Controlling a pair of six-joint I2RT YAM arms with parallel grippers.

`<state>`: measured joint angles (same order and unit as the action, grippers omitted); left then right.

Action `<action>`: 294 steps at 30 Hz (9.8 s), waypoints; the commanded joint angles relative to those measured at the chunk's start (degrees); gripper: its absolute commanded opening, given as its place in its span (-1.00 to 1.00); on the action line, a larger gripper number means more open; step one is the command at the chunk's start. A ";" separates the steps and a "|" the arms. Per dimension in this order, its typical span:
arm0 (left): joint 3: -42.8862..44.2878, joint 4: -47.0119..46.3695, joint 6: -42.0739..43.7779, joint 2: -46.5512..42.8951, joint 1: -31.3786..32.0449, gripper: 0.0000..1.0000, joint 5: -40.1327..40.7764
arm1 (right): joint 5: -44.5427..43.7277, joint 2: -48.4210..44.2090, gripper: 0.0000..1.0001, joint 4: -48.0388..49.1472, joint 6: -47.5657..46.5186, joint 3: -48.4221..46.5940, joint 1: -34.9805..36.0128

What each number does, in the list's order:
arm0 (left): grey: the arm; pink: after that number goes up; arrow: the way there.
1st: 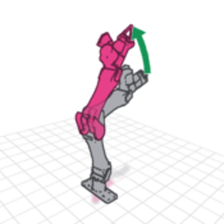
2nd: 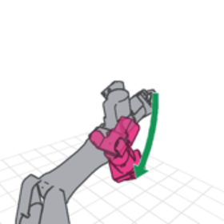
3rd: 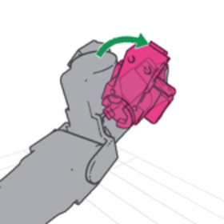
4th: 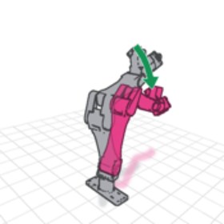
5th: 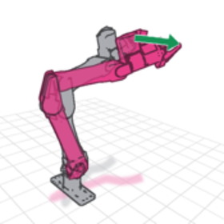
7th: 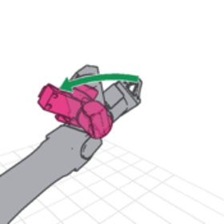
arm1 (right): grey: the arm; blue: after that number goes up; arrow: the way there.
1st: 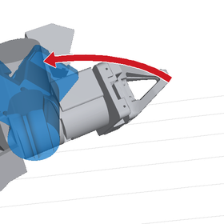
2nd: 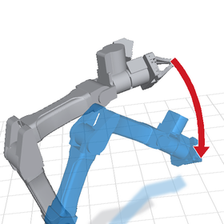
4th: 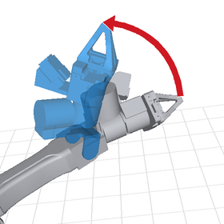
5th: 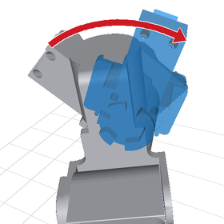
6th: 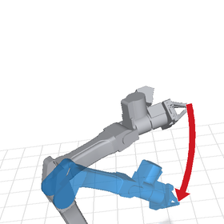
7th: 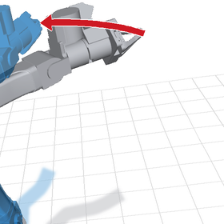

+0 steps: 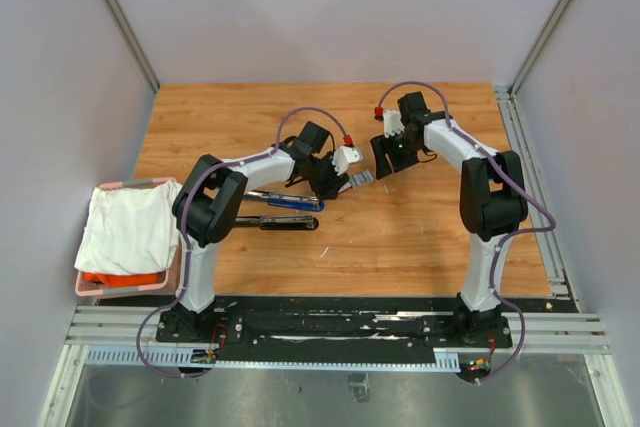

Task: Unload the staples from the stapler
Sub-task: Move the shell to the center of the board, then close the staple box at the center of the board, then move the staple box to the center of the board, then reset both arms

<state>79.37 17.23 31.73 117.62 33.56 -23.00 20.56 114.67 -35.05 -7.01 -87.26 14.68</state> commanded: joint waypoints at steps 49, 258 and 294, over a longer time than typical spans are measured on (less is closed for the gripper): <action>-0.63 -0.56 -6.57 1.85 1.81 0.16 6.11 | 20.39 15.70 0.23 -2.39 6.46 -11.00 -1.13; -40.08 7.76 -10.83 -75.40 -16.86 0.96 33.39 | -9.17 14.59 -0.01 -1.92 -39.14 -15.62 8.56; -45.36 -2.14 -10.95 -72.91 -30.47 0.96 17.43 | -27.95 -59.23 0.58 12.00 -13.44 38.44 -5.70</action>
<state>34.72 19.16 21.41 46.00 4.58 -2.68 -1.39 64.45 -29.52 -22.68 -54.70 9.26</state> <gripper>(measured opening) 0.980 0.788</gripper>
